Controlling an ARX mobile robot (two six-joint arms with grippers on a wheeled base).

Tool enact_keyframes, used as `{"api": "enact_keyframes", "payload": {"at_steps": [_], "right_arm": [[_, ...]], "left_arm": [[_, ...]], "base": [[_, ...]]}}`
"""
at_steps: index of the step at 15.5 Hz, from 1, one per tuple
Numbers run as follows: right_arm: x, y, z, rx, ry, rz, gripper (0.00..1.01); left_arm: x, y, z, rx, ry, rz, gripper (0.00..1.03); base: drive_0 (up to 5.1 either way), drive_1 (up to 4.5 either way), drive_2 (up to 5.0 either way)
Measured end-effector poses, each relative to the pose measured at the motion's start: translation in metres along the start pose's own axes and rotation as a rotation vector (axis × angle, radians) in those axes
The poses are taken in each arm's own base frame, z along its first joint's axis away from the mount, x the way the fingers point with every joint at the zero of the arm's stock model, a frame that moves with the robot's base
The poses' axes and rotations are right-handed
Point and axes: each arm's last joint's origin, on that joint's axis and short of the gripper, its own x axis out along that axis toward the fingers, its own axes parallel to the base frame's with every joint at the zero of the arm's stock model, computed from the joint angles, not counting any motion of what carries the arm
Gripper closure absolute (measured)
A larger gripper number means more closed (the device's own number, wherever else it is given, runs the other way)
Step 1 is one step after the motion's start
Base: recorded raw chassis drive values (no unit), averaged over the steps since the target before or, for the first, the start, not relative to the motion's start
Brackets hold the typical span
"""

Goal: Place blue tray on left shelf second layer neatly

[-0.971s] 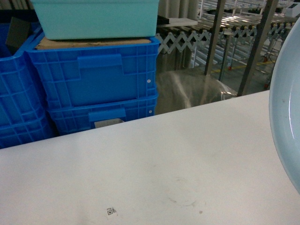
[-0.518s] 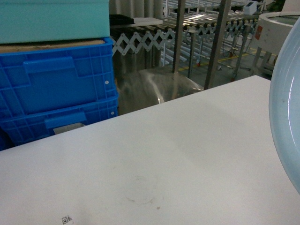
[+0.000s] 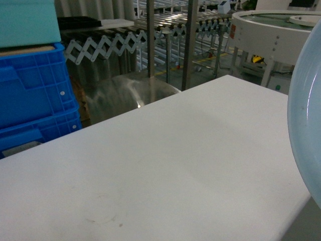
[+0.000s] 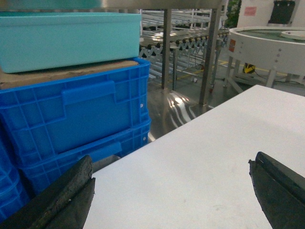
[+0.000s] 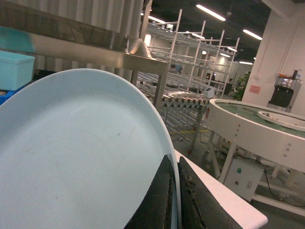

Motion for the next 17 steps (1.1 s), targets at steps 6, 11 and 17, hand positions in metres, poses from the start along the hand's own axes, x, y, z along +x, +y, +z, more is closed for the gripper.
{"api": "enact_keyframes", "payload": {"at_steps": [6, 11, 17], "right_arm": [[0.0000, 0.0000, 0.0000, 0.000, 0.000, 0.000, 0.99], [0.0000, 0.0000, 0.0000, 0.000, 0.000, 0.000, 0.99], [0.0000, 0.0000, 0.0000, 0.000, 0.000, 0.000, 0.99]], "left_arm": [[0.0000, 0.0000, 0.0000, 0.000, 0.000, 0.000, 0.05], [0.0000, 0.0000, 0.0000, 0.000, 0.000, 0.000, 0.05], [0.0000, 0.0000, 0.0000, 0.000, 0.000, 0.000, 0.05]], "base": [[-1.6, -1.63, -1.6], [-1.6, -1.60, -1.6], [-1.7, -1.65, -1.7]]}}
